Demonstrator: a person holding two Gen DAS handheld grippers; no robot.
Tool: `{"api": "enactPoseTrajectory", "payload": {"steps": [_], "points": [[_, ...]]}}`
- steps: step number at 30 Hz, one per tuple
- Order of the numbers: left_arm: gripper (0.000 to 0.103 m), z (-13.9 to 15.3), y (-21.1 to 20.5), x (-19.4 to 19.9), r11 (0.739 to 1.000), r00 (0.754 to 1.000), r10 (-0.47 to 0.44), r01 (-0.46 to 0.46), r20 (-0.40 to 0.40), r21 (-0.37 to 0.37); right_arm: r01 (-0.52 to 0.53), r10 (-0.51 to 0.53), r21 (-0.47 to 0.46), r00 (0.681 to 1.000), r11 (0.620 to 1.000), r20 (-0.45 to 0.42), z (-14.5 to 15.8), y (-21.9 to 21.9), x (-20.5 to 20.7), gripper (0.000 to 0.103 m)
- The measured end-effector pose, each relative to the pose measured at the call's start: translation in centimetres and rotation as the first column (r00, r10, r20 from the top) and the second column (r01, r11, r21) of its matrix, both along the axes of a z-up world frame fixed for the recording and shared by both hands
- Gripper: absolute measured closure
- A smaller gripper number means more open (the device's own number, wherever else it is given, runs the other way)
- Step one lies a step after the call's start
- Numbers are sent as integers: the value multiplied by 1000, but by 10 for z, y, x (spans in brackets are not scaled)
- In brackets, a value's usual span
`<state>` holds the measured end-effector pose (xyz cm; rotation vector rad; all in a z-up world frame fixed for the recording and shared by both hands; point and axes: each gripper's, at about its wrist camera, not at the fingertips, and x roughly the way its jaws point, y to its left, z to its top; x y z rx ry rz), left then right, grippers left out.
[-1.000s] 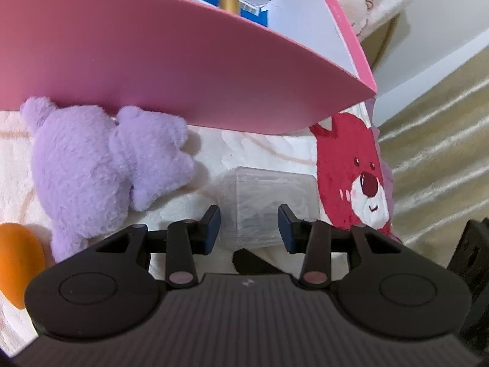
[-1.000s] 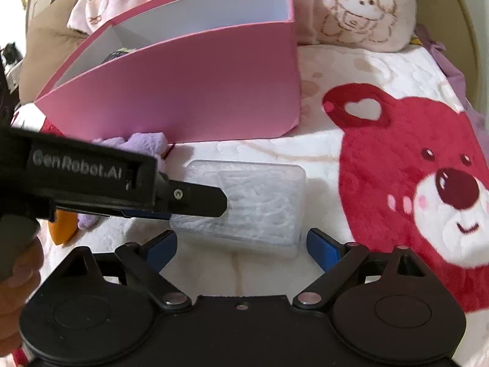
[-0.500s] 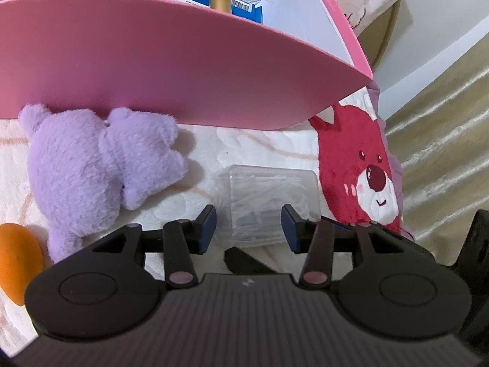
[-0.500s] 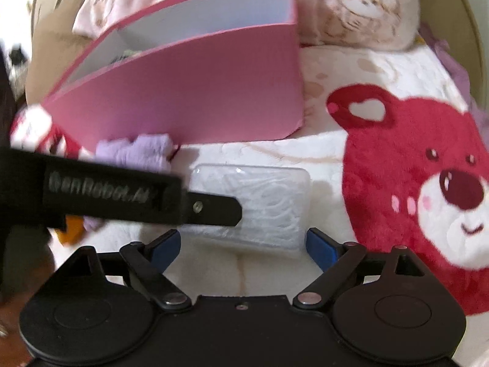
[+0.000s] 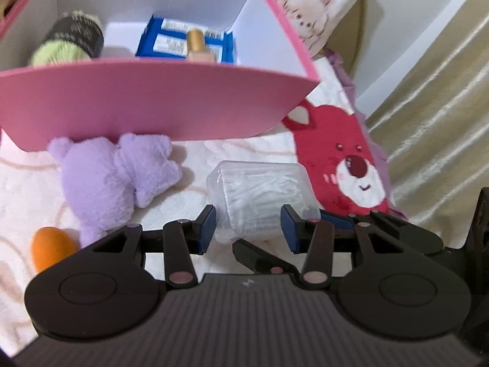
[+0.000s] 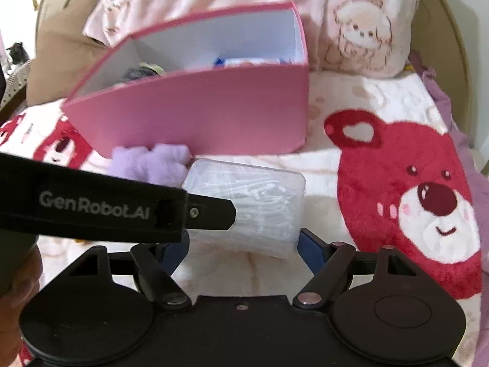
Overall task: Organize objects
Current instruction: 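Close the left gripper on the clear swab box and lift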
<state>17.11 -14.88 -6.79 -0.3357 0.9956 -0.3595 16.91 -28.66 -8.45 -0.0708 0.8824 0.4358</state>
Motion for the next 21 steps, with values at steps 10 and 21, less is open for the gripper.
{"api": "enactPoseTrajectory", "payload": {"steps": [10,21], "points": [[59,47,29,-32,999,999,-39,39,27,-24,-63,60,19,992,998,107,45,13,-43,22],[59,103,54,-75,999,994,-36,34,100,29,-151,153,-22,971,988,185,91,42,-79,22]]}}
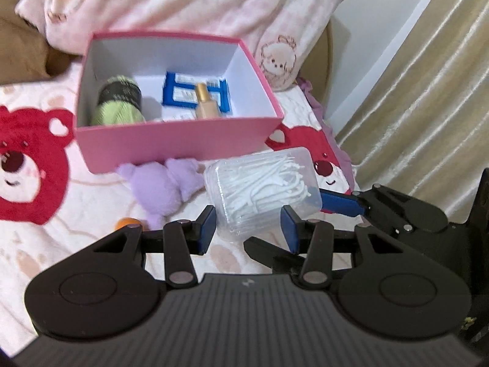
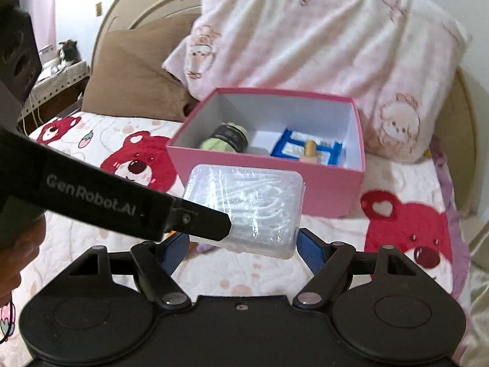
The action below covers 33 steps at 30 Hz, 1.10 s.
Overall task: Organize objects
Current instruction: 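Close the left gripper on the clear swab box and lift, then carry the swab box into the pink box and lower it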
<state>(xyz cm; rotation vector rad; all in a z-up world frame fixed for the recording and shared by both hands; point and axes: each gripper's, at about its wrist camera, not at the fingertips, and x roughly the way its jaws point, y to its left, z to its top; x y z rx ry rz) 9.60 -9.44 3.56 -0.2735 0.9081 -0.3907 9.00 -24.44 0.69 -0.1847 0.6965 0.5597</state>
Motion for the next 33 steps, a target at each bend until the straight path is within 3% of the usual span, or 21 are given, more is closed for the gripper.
{"api": "enactPoseTrajectory", "payload": {"steps": [5,9,18,24,33], "points": [[59,17,11,0,1000,1000,1,-1,-17,4,-13,13,-34,1000,999,-10,20,15,-3,22],[59,36,17,8,1000,999,-16,16,-28,-2,-13,13,-8,999,1000,-34,37,17,5,22],[59,71,32,39,1000,999,-16,15,33,27,-35,34,30,998,999,46,79,30,26,22],[59,67,43,75,999,999,29,-30,33,26,-59,55,49,996,997,72,89,40,56,24],[58,39,47,149,999,997,45,-45,-57,14,-95,94,16,995,995,36,76,55,123,24]]}}
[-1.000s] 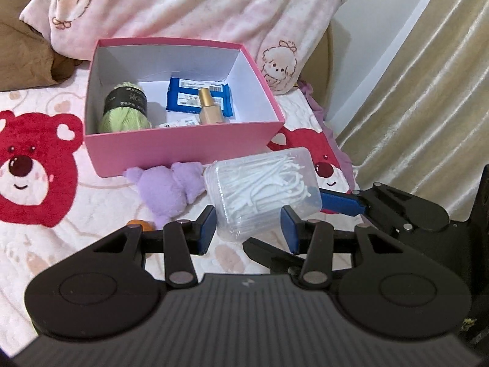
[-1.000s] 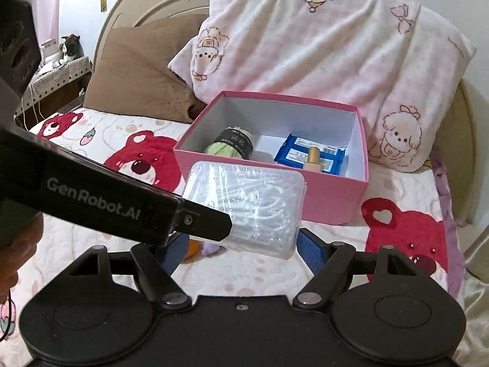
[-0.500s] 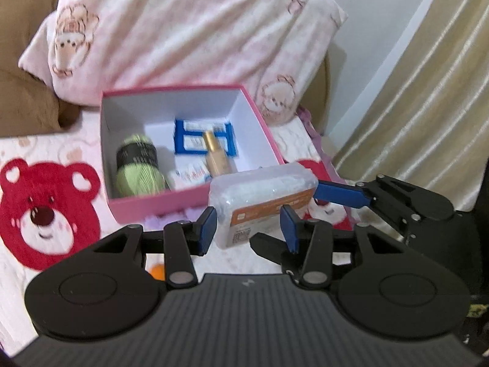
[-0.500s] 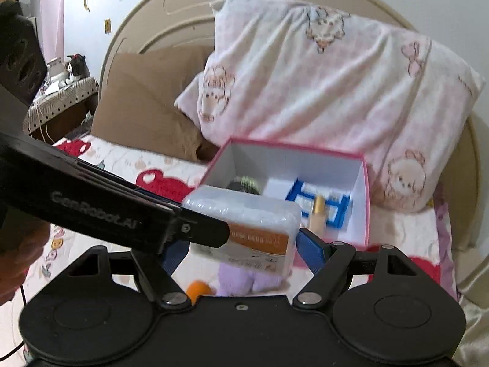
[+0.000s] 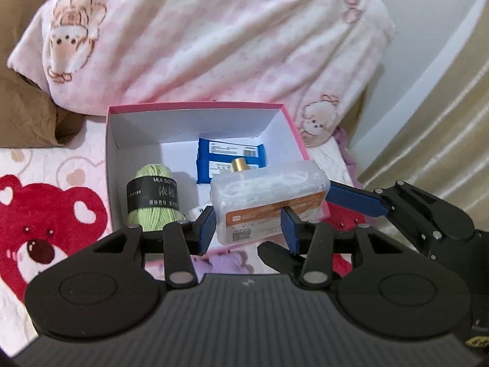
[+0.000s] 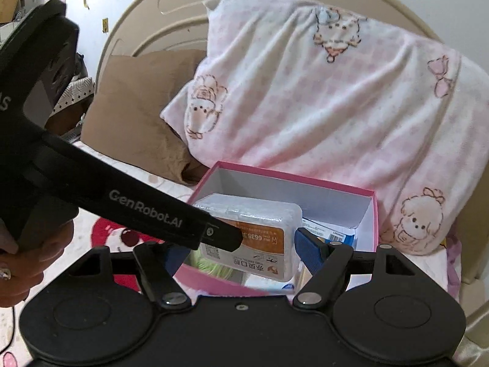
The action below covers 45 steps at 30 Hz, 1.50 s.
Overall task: Organize objects
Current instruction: 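Carry the swab box into the pink box and lower it, then open the left gripper and withdraw from the pink box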
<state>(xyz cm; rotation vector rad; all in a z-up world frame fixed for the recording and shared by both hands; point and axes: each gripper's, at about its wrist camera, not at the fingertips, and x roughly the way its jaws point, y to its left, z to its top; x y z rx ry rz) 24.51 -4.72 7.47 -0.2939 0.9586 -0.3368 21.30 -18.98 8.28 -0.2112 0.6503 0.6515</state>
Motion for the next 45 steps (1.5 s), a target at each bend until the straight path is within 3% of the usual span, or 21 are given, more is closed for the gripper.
{"api": "enactPoseTrajectory", "payload": {"steps": [4,12,18,23,28,33,38,45], "points": [[58,-25,0,40,1000,997,8,-8,-70,4,-12,12,-13,1000,1000,-21,-18,5,37,24],[57,-84,-2,99,998,982,54,-49,-183,28,16,-12,22,985,1000,-169,-72,12,105,25],[57,-118,-9,114,995,973,91,-81,-211,56,73,-53,60,958,996,-281,-107,9,137,25],[57,-130,-13,115,992,972,111,-97,-209,78,66,-47,50,947,997,-319,-120,11,146,25],[57,-134,-16,120,990,970,129,-114,-208,83,47,-40,13,944,999,-326,-128,16,157,27],[46,-130,-18,117,988,970,151,-139,-192,74,68,-55,22,927,997,-370,-131,12,165,29],[44,-108,-22,105,989,985,111,-96,-135,116,51,-43,17,950,999,-310,-114,3,149,29],[33,-64,-17,70,981,998,22,-9,-63,194,-4,3,-2,970,1000,-243,-68,-14,112,29]]}}
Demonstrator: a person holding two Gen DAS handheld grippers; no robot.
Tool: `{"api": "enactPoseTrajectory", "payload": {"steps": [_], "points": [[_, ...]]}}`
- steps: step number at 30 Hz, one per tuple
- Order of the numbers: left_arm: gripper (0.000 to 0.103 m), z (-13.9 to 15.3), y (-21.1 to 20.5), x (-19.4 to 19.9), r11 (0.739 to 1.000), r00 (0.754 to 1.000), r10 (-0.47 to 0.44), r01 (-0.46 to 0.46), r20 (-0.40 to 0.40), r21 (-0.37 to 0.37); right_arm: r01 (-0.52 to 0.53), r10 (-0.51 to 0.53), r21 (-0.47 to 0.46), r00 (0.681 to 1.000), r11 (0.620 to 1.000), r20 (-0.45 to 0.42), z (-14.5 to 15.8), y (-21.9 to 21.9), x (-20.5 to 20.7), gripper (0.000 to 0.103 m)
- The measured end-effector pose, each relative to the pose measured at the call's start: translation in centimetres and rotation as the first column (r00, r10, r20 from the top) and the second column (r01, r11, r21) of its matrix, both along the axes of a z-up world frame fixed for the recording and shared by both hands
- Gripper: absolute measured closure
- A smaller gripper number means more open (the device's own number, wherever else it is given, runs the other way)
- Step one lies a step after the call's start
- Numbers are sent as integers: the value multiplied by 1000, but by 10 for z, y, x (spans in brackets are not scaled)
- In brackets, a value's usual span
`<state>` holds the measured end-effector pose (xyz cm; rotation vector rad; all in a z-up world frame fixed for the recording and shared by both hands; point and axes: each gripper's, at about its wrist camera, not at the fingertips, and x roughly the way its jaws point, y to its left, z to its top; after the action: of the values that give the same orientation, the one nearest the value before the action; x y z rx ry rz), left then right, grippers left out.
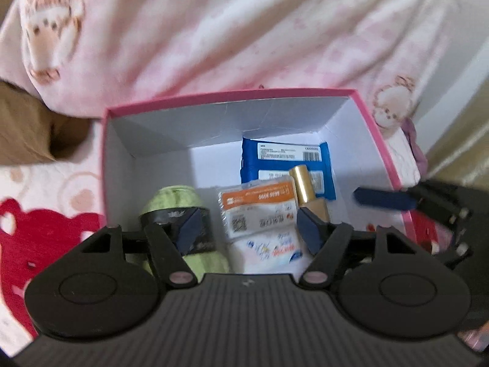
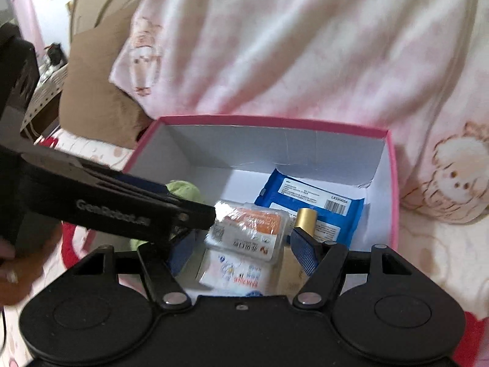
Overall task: Organize objects
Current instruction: 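Open the left gripper and withdraw from the pink box, then move the left gripper toward the orange makeup sponge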
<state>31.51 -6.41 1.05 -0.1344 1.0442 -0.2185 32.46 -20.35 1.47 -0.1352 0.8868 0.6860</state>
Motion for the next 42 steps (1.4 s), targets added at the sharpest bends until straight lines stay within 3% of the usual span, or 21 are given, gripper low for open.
{"api": "enactPoseTrajectory", "payload": {"steps": [7,11,20,25,32,42], "points": [[29,37,10,-35,996,996,-93,93,11,18,3,-3,-9,999,1000,34,42,-10,-33,27],[22,58,8,-52,990,990,-125,120,62,78,12,-13,71,1000,997,13,64,-17,-51,20],[14,88,9,-93,976,979,-191,183,64,115,20,-21,12,995,1000,96,98,-17,-104,16],[11,90,18,-120,974,975,-216,212,42,82,6,-10,49,997,999,72,106,-24,-134,13],[0,84,32,-155,961,962,-266,261,53,87,-50,46,31,992,998,117,110,-19,-179,9],[0,46,57,-173,966,966,-256,255,20,32,-96,90,57,990,994,108,70,-12,-217,8]]}}
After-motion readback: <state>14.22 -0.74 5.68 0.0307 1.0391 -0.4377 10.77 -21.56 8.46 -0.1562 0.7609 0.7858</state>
